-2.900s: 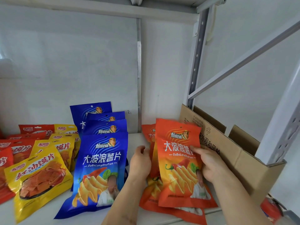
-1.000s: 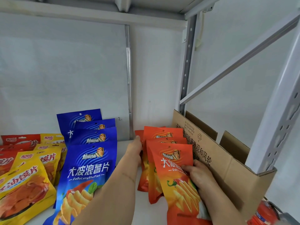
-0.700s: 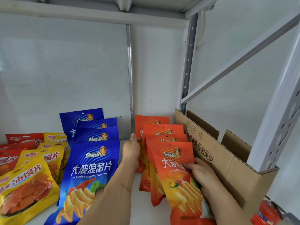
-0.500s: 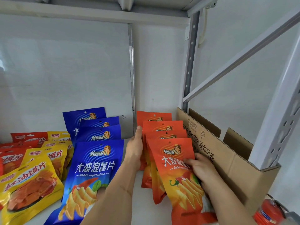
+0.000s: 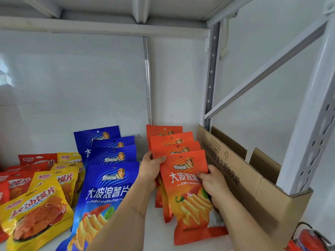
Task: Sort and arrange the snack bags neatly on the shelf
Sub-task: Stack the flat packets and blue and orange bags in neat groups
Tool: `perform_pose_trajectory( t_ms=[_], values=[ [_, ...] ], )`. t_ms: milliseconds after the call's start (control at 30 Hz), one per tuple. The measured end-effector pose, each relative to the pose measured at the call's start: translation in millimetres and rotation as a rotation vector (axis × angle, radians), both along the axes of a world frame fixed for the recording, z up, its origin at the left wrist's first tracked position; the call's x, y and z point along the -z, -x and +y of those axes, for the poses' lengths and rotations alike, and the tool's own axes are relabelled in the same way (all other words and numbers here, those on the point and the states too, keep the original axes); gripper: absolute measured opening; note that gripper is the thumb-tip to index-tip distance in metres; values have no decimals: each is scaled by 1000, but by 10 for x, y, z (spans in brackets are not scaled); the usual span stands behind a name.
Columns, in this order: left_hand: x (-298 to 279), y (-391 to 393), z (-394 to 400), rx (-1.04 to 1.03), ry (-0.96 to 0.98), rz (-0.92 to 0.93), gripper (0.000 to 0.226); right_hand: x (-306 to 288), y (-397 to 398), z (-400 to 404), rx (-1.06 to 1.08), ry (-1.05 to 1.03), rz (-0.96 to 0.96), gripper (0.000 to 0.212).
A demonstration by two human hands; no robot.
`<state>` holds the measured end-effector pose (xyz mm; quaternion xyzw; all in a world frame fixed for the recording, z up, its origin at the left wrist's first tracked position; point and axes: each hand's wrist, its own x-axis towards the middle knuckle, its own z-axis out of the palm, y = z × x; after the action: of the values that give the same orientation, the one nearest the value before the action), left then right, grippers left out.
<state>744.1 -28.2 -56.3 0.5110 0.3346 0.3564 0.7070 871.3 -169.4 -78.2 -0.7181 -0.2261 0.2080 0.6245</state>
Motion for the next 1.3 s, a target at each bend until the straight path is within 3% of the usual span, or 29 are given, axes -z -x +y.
perform_pose_trajectory(
  t_ms=[133,333,567,833,1067,1167,1300],
  values=[
    [34,-26,133,-28,77,97,34,70,38,118,-15,28,-57,8],
    [193,-142,203,-51,72,195,46,184,7,188,-24,27,-124,5],
    [213,-205,198,-87,-22,280,61,234,-46,255,8,108,-209,25],
    [389,-120,-159,-167,-197,448,117,140,9,199,30,118,-300,31],
    [494,-8,-425,-158,-335,508,87,161,58,-97,49,137,-254,82],
    [489,18,-482,-173,-386,541,81,305,162,-280,-8,208,-321,89],
    [522,39,-526,-172,-401,547,75,398,288,-401,-128,293,-482,80]
  ],
)
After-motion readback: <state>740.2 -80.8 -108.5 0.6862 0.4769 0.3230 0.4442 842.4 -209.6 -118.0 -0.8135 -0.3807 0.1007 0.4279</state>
